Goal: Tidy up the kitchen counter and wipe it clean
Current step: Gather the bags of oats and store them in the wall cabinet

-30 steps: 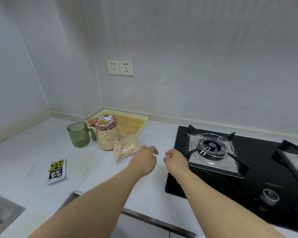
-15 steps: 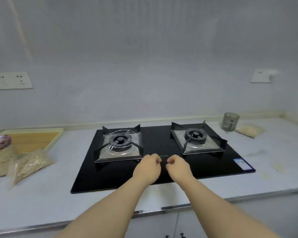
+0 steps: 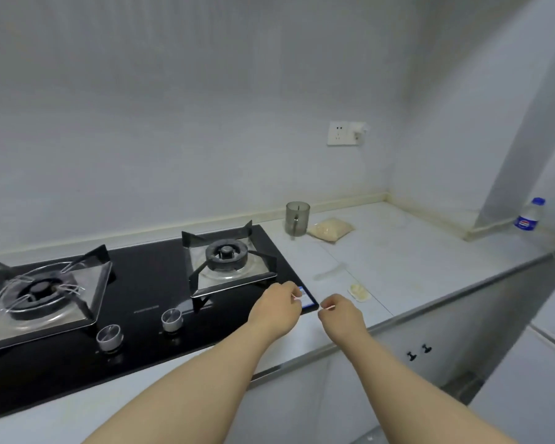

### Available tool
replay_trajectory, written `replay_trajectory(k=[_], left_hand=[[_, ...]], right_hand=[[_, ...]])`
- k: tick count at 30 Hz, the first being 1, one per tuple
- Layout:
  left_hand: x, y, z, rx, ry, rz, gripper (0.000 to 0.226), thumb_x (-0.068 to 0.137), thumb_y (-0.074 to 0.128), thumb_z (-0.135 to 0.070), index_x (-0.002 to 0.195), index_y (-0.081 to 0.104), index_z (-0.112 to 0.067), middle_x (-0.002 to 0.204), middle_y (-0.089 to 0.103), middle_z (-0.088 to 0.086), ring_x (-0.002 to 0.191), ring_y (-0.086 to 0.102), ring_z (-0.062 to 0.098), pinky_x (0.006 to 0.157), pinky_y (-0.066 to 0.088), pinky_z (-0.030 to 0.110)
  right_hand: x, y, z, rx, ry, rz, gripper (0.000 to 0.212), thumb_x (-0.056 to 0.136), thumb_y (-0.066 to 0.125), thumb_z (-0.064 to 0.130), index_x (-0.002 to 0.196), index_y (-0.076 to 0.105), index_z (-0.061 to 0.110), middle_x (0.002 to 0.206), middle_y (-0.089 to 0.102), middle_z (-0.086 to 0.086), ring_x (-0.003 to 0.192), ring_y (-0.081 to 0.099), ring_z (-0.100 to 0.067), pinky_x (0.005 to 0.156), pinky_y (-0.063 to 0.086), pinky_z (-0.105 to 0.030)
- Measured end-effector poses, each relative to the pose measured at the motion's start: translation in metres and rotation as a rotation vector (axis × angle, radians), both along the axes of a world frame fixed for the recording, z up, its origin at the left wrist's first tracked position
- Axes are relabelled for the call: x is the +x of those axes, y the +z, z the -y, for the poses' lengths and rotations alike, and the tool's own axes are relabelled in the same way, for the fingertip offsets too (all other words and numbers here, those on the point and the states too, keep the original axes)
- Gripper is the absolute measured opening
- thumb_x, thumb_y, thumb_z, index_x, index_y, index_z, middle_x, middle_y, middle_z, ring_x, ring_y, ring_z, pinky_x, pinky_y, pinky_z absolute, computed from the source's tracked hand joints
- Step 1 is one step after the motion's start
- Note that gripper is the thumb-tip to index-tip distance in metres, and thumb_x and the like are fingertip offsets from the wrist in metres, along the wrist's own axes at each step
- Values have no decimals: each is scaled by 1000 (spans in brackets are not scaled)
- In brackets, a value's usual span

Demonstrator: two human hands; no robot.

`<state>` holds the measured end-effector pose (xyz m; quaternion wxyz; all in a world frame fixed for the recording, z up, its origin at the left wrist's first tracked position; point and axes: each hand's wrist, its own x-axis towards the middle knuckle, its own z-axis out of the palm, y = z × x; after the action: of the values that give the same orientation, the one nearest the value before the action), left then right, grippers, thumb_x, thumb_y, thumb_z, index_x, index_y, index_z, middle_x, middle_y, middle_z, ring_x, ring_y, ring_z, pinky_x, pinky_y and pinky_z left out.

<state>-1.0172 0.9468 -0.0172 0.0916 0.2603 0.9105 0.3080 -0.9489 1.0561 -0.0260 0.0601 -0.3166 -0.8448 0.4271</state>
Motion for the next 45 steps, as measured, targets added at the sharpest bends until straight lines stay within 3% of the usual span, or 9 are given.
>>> replay_trajectory(k=[3, 8, 14, 26, 31, 34, 41, 45], left_hand=[[-12, -6, -31, -28, -66, 2, 30, 95, 41, -18, 122, 54, -16, 123, 51, 7, 107, 55, 24, 86, 44, 31], [-61, -17, -79, -59, -164, -27, 30, 95, 41, -21, 123, 52, -18, 124, 51, 4, 108, 52, 19, 91, 45, 31], [-127, -15, -137, -41, -196, 3, 30, 96, 41, -21, 124, 52, -17, 126, 49, 5, 113, 51, 19, 92, 42, 29], [-217, -33, -210, -191, -173, -112, 36, 98, 35, -19, 132, 45, -18, 131, 47, 6, 120, 47, 21, 92, 39, 28], [-252, -42, -246, -247, -113, -146, 41, 95, 35, -14, 135, 42, -19, 138, 43, 2, 126, 42, 21, 97, 39, 30], [-274, -45, -273, -243, -64, -143, 45, 94, 35, -12, 138, 38, -19, 141, 40, 0, 130, 38, 20, 100, 38, 30], [-320, -51, -321, -317, -63, -118, 49, 102, 25, -21, 150, 16, -23, 159, 5, -1, 148, -2, 20, 119, 15, 39], [-332, -63, -334, -404, -52, -26, 53, 101, 27, -39, 150, 14, -22, 157, 13, 10, 147, 5, 24, 118, 17, 40]], right_hand=[[-5, -11, -28, -28, -32, 20, 30, 91, 43, 9, 119, 54, 9, 98, 53, -4, 86, 48, -20, 70, 36, -22], [-41, -6, -73, -5, -22, 43, 29, 92, 44, 12, 120, 52, 10, 101, 50, -1, 88, 48, -18, 70, 37, -22], [-98, 7, -132, 46, -103, 52, 28, 91, 45, 12, 118, 55, 10, 112, 57, -6, 90, 48, -17, 75, 36, -22], [-187, -17, -214, 57, -49, 106, 30, 90, 44, 10, 119, 53, 10, 102, 52, -1, 92, 50, -19, 75, 36, -22], [-233, -28, -249, 52, 83, 126, 36, 92, 45, 13, 128, 47, 11, 117, 53, -6, 102, 52, -20, 81, 39, -25], [-260, -34, -274, 49, 140, 132, 42, 92, 46, 13, 133, 44, 12, 131, 49, -9, 118, 50, -23, 91, 40, -26], [-310, -50, -330, 184, 194, 190, 41, 100, 34, 20, 141, 35, 16, 145, 35, -7, 133, 37, -24, 106, 32, -31], [-340, -57, -342, 235, 229, 236, 49, 99, 34, 32, 146, 24, 20, 152, 25, -4, 137, 29, -26, 107, 32, -39]])
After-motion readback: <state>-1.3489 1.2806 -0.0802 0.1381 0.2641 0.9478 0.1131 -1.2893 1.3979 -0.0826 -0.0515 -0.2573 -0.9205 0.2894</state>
